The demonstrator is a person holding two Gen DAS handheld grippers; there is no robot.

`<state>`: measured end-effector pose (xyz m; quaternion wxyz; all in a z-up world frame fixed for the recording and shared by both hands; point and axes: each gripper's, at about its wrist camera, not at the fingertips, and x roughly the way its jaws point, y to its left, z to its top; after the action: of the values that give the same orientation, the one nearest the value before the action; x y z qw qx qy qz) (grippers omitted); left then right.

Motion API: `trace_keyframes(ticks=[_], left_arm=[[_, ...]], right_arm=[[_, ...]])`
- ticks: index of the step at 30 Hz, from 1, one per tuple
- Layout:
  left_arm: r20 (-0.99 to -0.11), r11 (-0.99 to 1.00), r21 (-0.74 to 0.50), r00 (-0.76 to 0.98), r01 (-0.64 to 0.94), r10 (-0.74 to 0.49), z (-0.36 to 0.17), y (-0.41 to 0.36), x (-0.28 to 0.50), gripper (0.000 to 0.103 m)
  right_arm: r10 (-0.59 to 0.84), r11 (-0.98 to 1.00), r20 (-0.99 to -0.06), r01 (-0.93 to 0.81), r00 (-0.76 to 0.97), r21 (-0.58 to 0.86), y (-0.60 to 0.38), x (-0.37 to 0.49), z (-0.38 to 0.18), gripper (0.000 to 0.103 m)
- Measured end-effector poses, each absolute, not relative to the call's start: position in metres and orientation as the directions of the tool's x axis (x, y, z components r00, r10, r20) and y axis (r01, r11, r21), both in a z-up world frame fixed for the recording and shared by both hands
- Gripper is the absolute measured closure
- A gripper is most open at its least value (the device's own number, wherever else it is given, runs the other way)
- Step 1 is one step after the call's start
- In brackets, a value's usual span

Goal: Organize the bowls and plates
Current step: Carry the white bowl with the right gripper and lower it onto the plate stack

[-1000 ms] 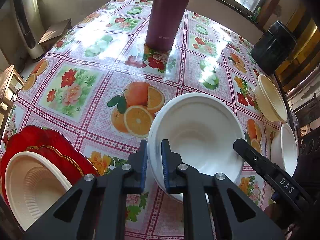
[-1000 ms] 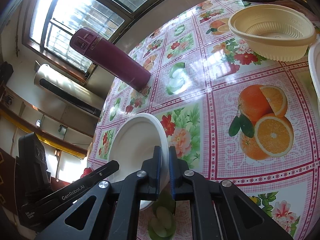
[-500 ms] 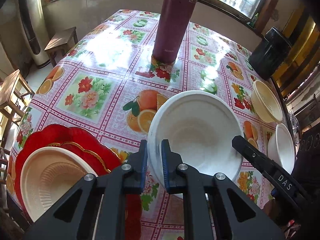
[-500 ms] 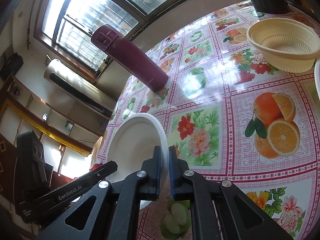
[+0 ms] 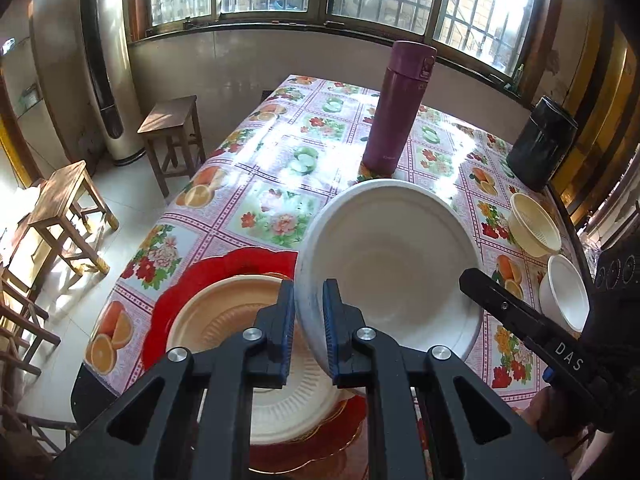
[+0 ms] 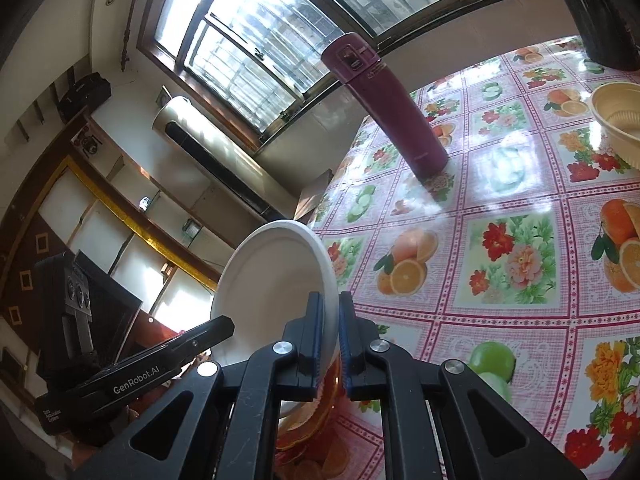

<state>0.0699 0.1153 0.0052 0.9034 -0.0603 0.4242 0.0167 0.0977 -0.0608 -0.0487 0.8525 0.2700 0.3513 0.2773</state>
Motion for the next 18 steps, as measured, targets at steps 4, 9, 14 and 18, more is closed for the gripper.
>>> trace_keyframes(ticks=[4, 9, 14, 18], left_arm=[[-0.758, 0.989, -0.092, 0.652, -0.119, 0.007, 0.006, 0.141, 0.053, 0.092], [-0.771, 0.98, -0.107, 0.636, -0.166, 0.024, -0.009, 0.168, 0.04, 0.092], [-0.804, 0.977, -0.12, 0.594, -0.176, 0.009, -0.032, 0.18, 0.036, 0.092], [-0.824, 0.978, -0.119, 0.566, -0.173, -0.001, -0.047, 0.18, 0.034, 0.092]], right_arm=[[0.677, 0.698, -0.451, -0.312, 0.581, 0.645, -0.032, 0.087, -0.049, 0.095], [0.673, 0.721, -0.491, -0.341, 0.553, 0.603, 0.004, 0.078, -0.057, 0.094], [0.627, 0.773, -0.542, -0.356, 0.56, 0.526, 0.026, 0.07, -0.065, 0.094], [0.571, 0.819, -0.575, -0.362, 0.585, 0.444, 0.04, 0.063, -0.069, 0.092]])
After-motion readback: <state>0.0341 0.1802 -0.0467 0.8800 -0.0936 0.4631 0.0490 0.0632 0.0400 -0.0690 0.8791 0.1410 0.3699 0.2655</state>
